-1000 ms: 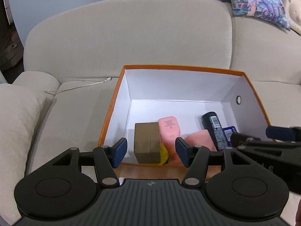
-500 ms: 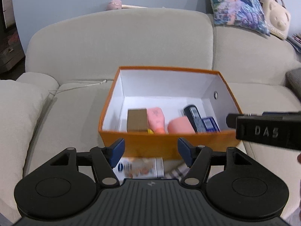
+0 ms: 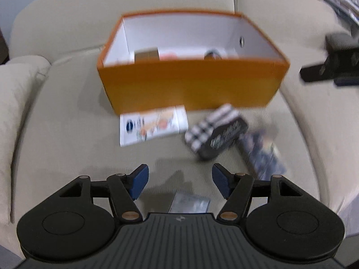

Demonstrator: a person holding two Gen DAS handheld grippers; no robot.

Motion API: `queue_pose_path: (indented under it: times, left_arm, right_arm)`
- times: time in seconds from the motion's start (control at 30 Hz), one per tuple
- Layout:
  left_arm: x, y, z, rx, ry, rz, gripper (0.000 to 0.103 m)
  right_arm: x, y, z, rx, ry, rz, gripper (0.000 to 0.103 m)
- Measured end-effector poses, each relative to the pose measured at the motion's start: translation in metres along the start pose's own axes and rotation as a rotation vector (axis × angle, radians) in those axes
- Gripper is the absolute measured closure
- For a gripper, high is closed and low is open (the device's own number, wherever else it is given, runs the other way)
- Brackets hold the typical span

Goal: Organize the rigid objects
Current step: 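Grasp the clear plastic box with left tool while right tool grasps printed card box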

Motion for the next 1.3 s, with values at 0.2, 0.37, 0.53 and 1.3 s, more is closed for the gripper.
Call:
queue_pose_path:
  times: [0.2, 0.37, 0.53, 1.3]
  left_arm:
    - [0.026, 0.001, -0.028, 0.039, 0.041, -0.014, 0.016]
    - [0.028, 0.000, -0.027, 0.019, 0.040, -0.043, 0.014]
    - [0.028, -0.010, -0.033, 0.046, 0.066, -0.068, 0.017]
    - [0.062, 0.002, -0.054, 0.067, 0.115, -0.039, 0.027]
  right_arm:
    - [0.020, -0.008, -0.017, 0.033, 0.094, 0.056, 0.025]
    - [0.040, -0.003, -0.032, 0.009, 0.170, 0.066, 0.024]
    - [0.050, 0.005, -0.039, -0.009, 0.208, 0.085, 0.023]
    - [0.133, 0.041, -0.091, -0.065, 0.413, 0.059, 0.028]
Point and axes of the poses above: each gripper's, at about its wrist camera, not at the fingertips, and x roughly the way its jaws point, y to its left, z to its top, the point moved 6 cm from there along x, roughly the way its jaws point, and after that the axes turned 4 degrees about z, right-handed, at the moved point
